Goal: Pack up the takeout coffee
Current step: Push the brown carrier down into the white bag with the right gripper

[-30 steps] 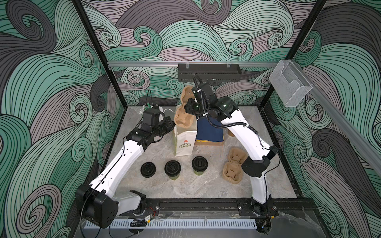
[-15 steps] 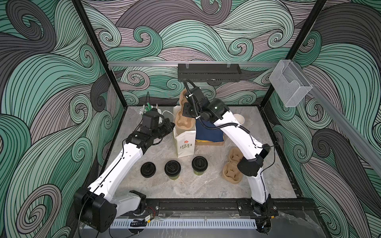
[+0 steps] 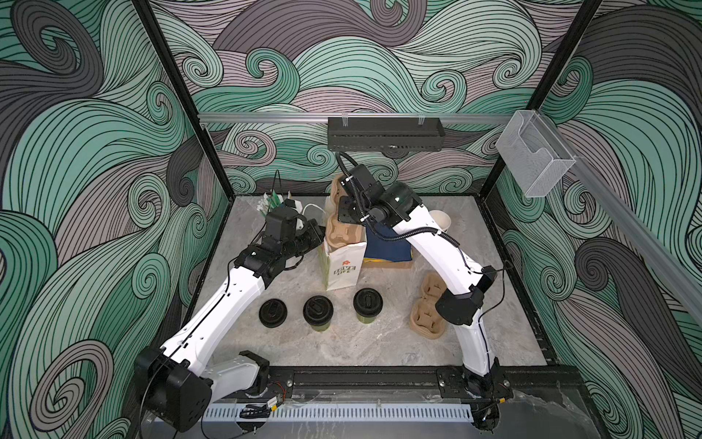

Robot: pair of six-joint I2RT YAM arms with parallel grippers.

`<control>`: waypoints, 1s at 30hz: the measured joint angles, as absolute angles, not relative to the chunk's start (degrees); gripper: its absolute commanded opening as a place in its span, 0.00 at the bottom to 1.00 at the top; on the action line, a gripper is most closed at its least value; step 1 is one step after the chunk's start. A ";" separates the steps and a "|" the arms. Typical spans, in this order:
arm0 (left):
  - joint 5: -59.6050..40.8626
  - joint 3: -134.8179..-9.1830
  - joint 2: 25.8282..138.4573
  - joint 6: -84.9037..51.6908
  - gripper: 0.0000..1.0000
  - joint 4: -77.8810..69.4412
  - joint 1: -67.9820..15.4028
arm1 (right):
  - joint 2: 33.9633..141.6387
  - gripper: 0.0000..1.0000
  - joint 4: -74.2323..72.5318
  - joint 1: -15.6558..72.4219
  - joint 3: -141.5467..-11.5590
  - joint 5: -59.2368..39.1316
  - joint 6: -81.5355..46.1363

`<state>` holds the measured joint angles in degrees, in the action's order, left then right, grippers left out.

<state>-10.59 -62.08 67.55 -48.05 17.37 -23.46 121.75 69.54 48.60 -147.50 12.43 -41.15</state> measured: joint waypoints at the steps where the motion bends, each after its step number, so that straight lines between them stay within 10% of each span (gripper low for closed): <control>1: -10.48 -62.02 67.37 -48.03 0.00 17.08 -23.66 | 121.75 0.25 70.13 48.64 -147.50 12.03 -41.21; 30: -2.55 -60.60 66.11 -44.49 0.00 14.92 -30.70 | 121.19 0.25 78.72 48.25 -145.36 6.11 -46.35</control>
